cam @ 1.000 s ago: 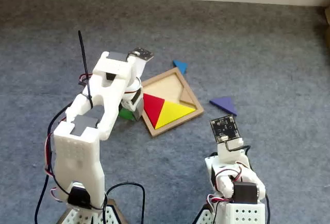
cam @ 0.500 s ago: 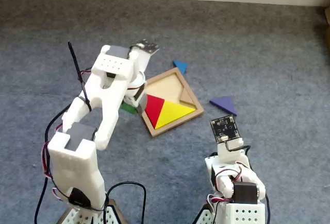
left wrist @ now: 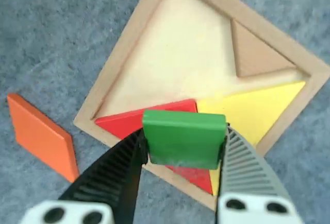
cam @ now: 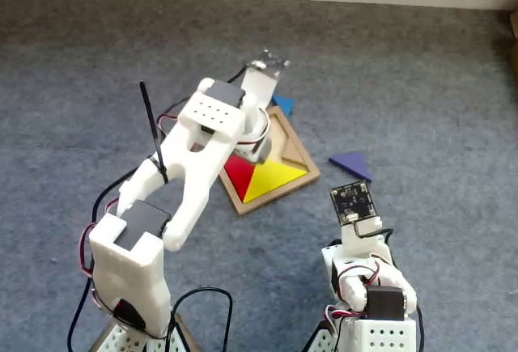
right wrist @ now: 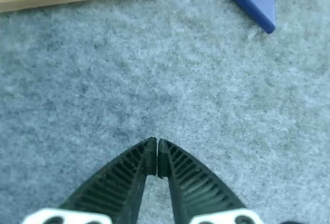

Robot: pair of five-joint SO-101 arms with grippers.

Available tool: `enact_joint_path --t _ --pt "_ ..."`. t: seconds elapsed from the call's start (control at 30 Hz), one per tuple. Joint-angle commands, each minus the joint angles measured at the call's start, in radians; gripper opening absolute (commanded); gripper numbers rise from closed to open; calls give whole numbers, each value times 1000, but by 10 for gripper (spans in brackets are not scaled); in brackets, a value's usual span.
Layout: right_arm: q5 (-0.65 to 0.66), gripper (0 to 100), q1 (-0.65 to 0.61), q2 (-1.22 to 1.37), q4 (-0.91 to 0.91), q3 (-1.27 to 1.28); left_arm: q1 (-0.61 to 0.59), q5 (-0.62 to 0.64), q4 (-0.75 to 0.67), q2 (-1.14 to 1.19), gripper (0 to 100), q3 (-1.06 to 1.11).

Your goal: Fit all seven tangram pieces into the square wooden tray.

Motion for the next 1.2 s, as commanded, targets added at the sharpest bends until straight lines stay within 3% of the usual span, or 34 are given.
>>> enact_joint_path --t 0.0,0.2,0.33,0.43,0.8,1.07,1.17 --pt "-3 27 10 -15 4 117 41 68 -81 -21 130 -42" --pt "-3 27 10 -15 4 117 68 75 -75 136 161 -183" --pt "-3 27 10 -15 4 117 68 86 35 208 272 -297" --pt "-3 27 10 -15 4 117 56 132 100 229 296 -371" --pt "-3 27 10 -15 4 117 39 137 140 240 295 -407" --pt "-3 27 10 -15 4 117 -82 140 97 242 293 -407" --pt "-3 27 10 -15 4 117 -110 137 54 255 243 -406"
